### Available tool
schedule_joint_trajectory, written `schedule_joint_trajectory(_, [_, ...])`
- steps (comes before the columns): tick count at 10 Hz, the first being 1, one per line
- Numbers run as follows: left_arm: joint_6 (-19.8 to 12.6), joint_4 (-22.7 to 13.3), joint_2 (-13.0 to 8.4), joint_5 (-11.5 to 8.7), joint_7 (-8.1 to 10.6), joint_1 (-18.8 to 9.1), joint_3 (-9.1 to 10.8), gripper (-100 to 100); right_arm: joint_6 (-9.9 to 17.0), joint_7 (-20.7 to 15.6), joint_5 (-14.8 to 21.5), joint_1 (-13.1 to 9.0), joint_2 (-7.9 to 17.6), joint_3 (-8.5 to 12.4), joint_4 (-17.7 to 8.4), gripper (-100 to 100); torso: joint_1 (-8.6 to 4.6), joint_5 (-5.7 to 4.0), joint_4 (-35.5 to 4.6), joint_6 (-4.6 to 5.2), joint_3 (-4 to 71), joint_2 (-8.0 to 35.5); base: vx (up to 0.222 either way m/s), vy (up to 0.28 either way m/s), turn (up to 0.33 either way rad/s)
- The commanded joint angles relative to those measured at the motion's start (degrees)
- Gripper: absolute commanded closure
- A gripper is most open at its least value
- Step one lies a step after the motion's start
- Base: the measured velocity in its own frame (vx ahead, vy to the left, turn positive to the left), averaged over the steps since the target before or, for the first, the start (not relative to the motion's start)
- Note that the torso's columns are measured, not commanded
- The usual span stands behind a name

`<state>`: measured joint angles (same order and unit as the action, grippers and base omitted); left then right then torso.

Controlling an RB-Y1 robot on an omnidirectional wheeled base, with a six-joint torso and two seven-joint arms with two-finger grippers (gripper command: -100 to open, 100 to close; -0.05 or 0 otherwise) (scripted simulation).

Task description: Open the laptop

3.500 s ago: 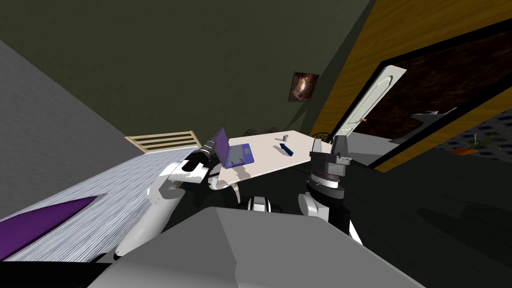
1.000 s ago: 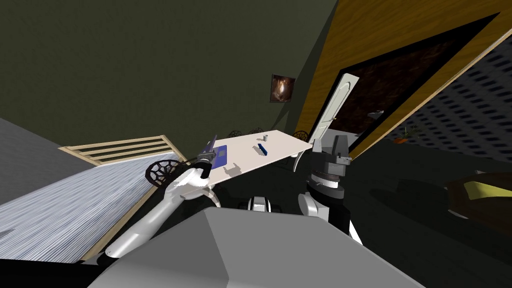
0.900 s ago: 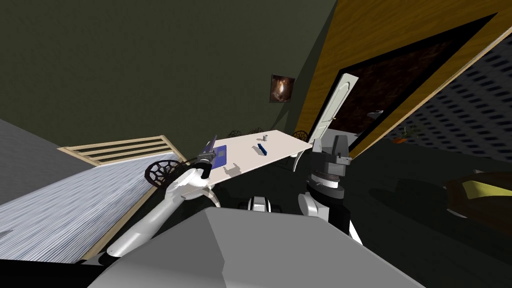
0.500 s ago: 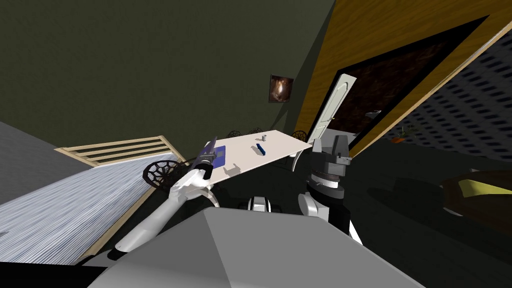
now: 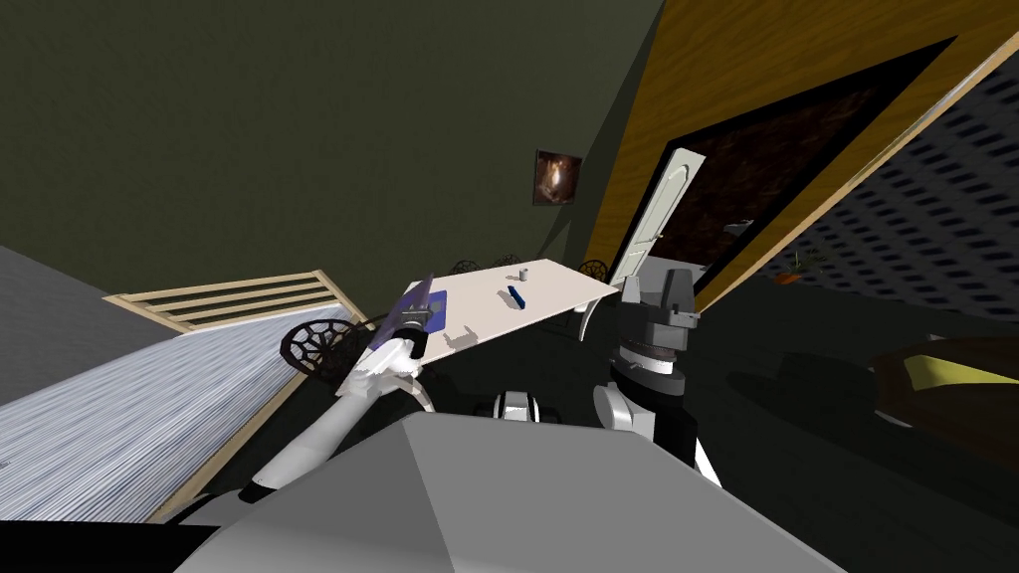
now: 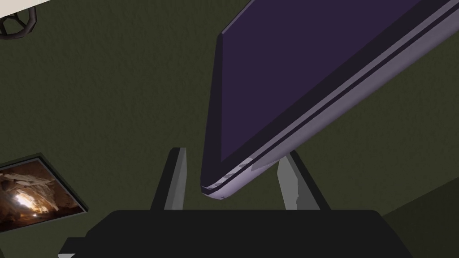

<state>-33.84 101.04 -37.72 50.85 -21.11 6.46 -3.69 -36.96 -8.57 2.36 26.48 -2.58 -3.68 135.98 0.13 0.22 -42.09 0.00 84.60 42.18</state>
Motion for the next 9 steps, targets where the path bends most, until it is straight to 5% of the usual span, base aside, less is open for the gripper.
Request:
schedule_joint_trajectory(1, [-0.1, 0.1, -2.2, -3.3, -1.24, -0.6, 0.64, -100, 0.0, 0.0, 0.0, 0.0, 0.0, 0.0, 0.0, 0, -0.05, -0.12, -0.1, 0.00, 0.0, 0.0, -0.011, -0.034, 0.001])
schedule_joint_trajectory(9, [-0.7, 0.5, -10.9, -16.5, -6.21, -3.0, 3.19, -100, 0.0, 0.0, 0.0, 0.0, 0.0, 0.0, 0.0, 0, -0.13, -0.21, -0.2, 0.00, 0.0, 0.1, -0.016, -0.043, 0.000])
